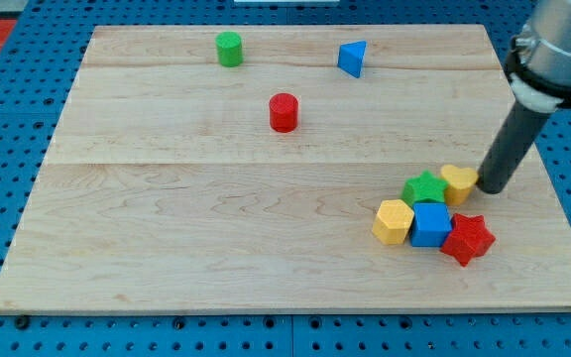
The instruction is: Place the triangle parallel to red circle
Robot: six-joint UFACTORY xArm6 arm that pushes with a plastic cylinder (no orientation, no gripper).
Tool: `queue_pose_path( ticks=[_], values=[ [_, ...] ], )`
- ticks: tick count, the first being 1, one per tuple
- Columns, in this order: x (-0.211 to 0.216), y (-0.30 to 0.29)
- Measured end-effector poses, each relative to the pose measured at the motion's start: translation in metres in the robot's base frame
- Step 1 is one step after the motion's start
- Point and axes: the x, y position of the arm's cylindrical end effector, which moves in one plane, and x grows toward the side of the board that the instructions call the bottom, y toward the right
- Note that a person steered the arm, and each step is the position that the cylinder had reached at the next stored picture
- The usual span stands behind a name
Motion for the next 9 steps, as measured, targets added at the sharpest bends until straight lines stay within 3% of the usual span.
queue_pose_path(
  ticks=[1,2,4,5,6,8,9],
  values=[
    [-0.022,-0.022],
    [-0.095,-0.045],
    [-0.23,-0.03],
    [-0.239,-0.082],
    [-0.152,-0.129],
    [-0.226,-0.093],
    [-0.264,-0.153]
  ],
)
